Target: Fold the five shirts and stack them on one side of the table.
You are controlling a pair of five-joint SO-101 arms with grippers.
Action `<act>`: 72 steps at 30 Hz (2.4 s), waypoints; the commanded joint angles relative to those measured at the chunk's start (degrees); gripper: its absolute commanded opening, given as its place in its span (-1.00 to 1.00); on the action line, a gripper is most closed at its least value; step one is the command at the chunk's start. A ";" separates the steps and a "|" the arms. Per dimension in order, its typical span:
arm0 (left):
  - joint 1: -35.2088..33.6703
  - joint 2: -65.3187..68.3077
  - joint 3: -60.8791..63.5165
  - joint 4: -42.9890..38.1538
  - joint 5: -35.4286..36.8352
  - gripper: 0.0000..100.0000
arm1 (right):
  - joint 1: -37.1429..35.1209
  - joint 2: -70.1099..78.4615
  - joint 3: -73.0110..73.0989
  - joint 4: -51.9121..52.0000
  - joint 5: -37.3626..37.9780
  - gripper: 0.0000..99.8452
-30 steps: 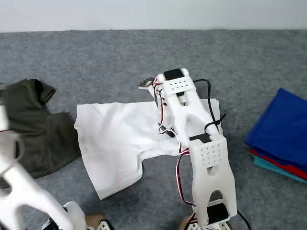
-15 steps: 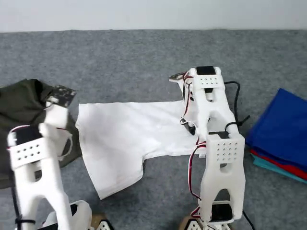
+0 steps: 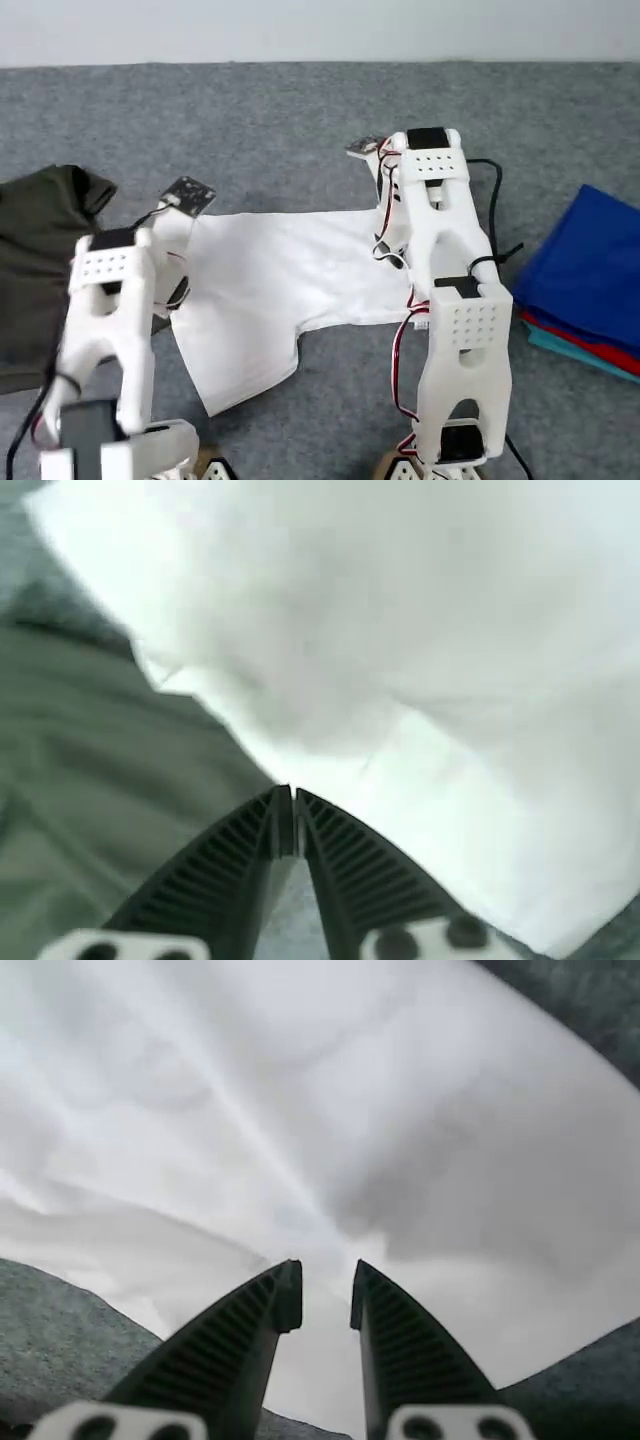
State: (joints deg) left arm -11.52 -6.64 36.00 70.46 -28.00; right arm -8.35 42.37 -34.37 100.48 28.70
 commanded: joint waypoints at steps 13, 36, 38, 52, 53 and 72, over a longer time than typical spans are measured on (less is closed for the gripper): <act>2.55 12.66 -6.37 -1.05 0.44 -0.97 | 0.22 -0.84 -1.58 2.24 0.26 -0.81; 7.91 4.22 -5.85 -2.29 2.55 -0.97 | 0.13 -0.92 -1.58 2.24 0.53 -0.81; 8.97 4.22 -4.26 -4.13 2.55 -0.97 | 0.13 -0.92 -1.58 2.24 0.53 -0.81; 3.16 4.22 -1.89 -5.45 2.46 -0.97 | 0.13 -0.84 -1.58 2.24 0.53 -0.81; 3.34 4.22 -1.89 -5.45 2.46 -0.97 | 0.04 -0.84 -1.58 2.15 0.53 -0.81; 4.48 14.15 -5.05 -5.01 2.46 -0.97 | 0.13 -0.84 -1.58 2.24 0.53 -0.81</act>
State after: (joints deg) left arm -6.77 6.46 33.45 63.43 -25.98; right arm -8.18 42.37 -34.37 100.48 28.70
